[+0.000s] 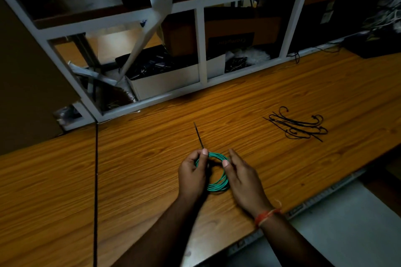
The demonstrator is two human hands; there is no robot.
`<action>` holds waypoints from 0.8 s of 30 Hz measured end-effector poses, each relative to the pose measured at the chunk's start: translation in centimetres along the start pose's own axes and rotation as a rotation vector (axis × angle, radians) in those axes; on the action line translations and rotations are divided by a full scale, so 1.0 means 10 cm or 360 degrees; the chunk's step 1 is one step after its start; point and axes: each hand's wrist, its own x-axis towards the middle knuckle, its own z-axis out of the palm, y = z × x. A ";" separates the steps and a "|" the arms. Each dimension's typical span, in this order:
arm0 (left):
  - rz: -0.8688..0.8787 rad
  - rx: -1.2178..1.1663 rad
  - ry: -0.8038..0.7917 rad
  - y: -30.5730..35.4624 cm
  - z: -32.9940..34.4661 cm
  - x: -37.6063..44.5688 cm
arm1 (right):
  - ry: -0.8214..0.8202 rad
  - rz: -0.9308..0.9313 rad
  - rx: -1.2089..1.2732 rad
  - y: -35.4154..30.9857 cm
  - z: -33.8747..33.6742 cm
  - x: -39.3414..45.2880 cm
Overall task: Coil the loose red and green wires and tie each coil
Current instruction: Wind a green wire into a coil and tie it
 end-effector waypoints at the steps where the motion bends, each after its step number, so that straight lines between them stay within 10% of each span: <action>1: -0.0002 -0.0026 0.0001 0.00 0.00 0.00 | 0.0007 -0.0009 0.0033 0.00 0.05 0.01; 24: 0.0032 0.0306 -0.0164 0.05 -0.13 0.19 | 0.0282 0.0184 0.0293 0.08 0.14 0.25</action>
